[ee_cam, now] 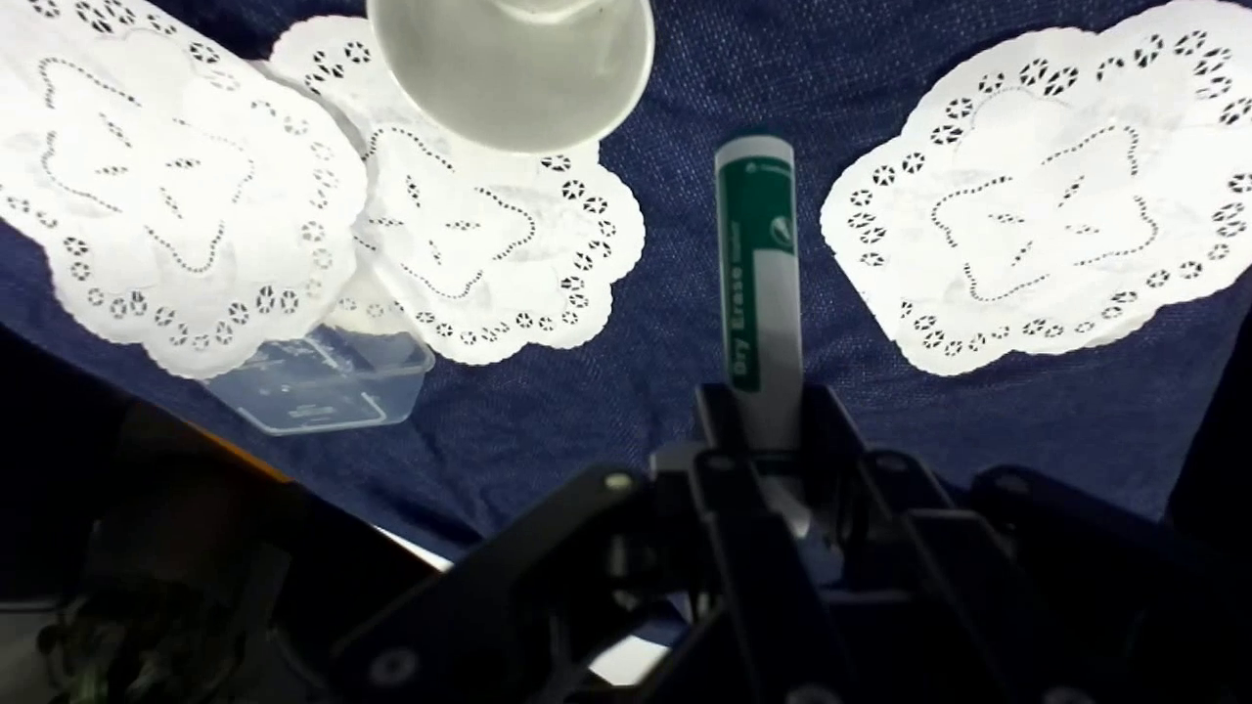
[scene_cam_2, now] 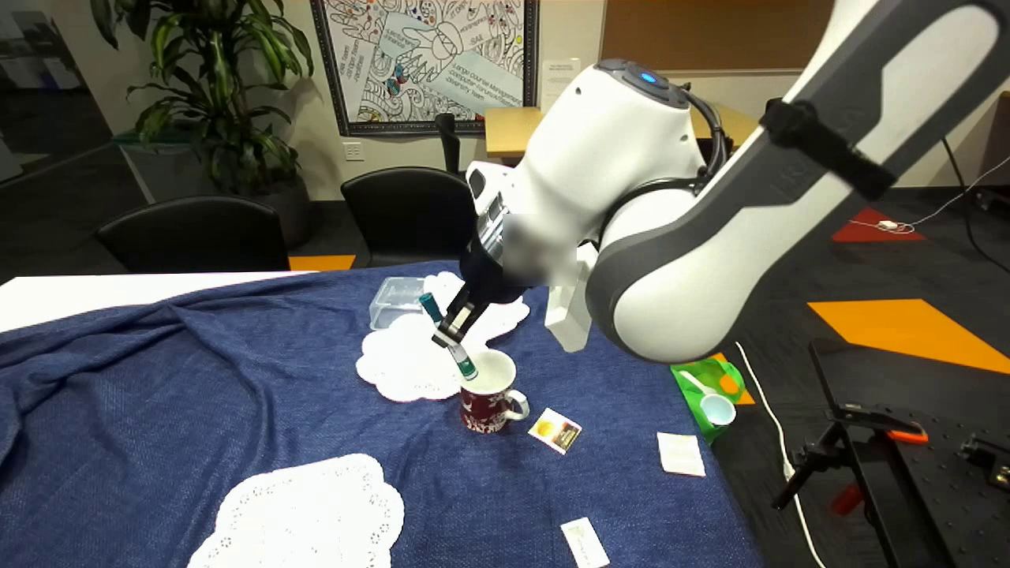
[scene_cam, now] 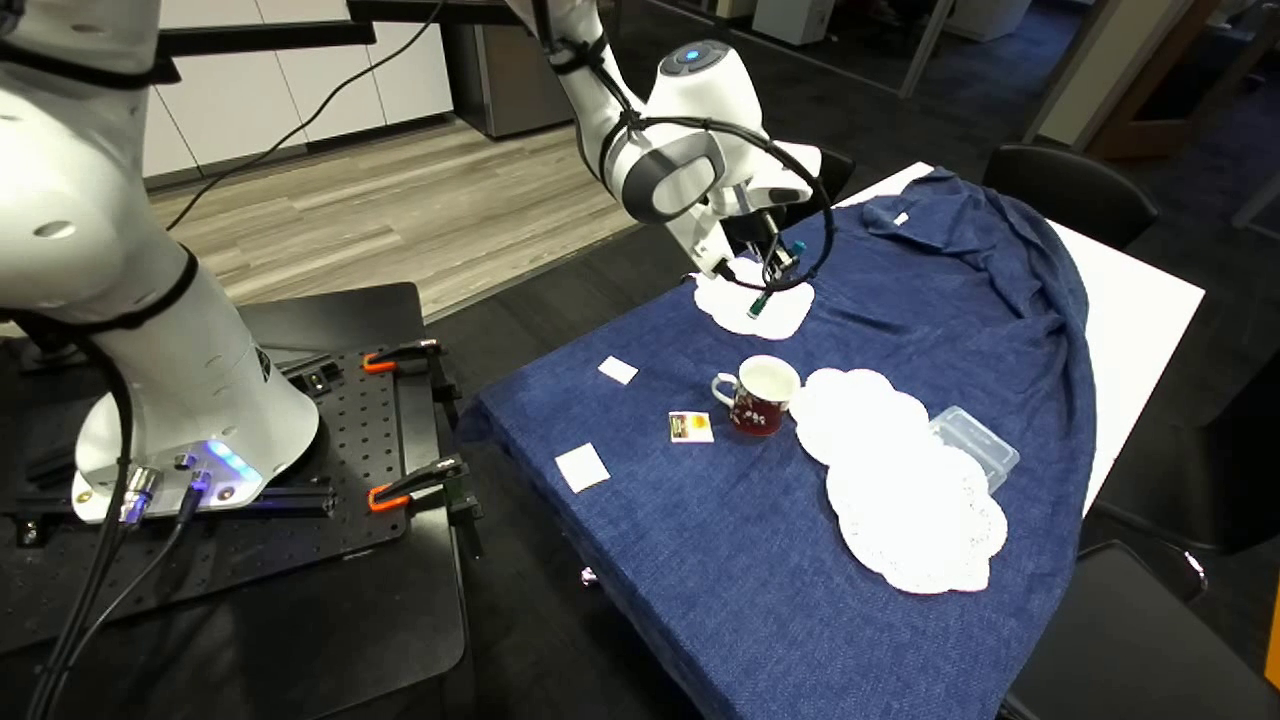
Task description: Remove the marker from the mug and put it on the table
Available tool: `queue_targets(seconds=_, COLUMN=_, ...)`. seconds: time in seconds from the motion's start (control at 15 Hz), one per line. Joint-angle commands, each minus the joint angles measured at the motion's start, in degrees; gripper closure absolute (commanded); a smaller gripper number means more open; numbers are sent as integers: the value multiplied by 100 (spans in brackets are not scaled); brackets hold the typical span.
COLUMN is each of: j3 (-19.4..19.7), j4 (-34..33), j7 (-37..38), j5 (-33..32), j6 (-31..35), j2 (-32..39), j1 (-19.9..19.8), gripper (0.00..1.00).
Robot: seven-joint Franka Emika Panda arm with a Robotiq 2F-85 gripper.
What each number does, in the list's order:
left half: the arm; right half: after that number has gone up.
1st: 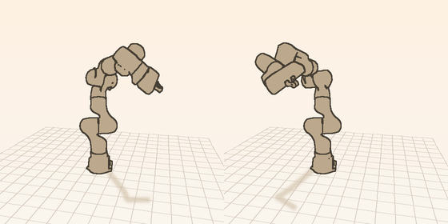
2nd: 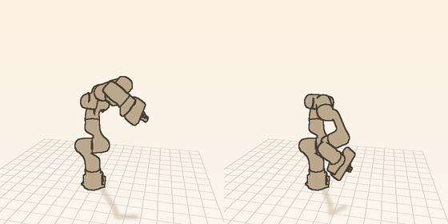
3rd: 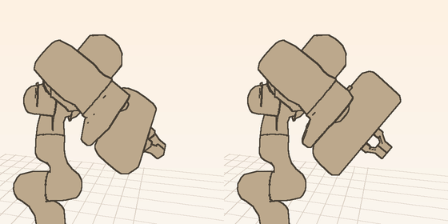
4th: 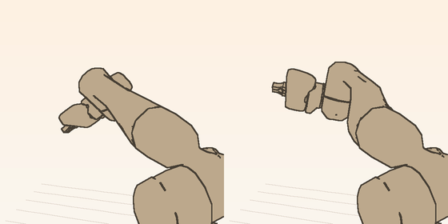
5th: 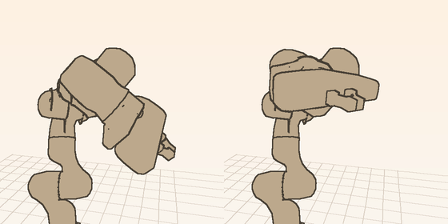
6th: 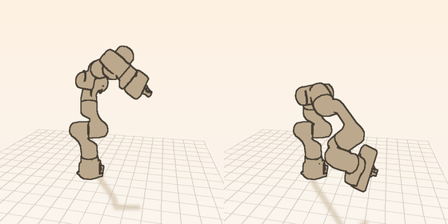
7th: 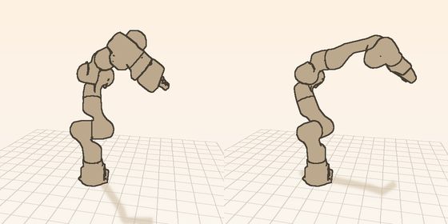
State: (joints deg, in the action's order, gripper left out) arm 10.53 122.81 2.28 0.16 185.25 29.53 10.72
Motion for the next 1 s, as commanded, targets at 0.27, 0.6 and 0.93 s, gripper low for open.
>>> queue_targets(seconds=0.27, j3=1778, j4=-155, j7=1023, j5=755, j6=166, j2=879, j1=2465, gripper=95)
queue_targets(seconds=0.6, j3=1618, j4=-439, j7=1057, j5=992, j6=-366, j2=1094, j1=2521, gripper=95)
queue_targets(seconds=0.93, j3=1414, j4=-856, j7=1168, j5=634, j6=-1364, j2=1250, j1=2218, gripper=95)
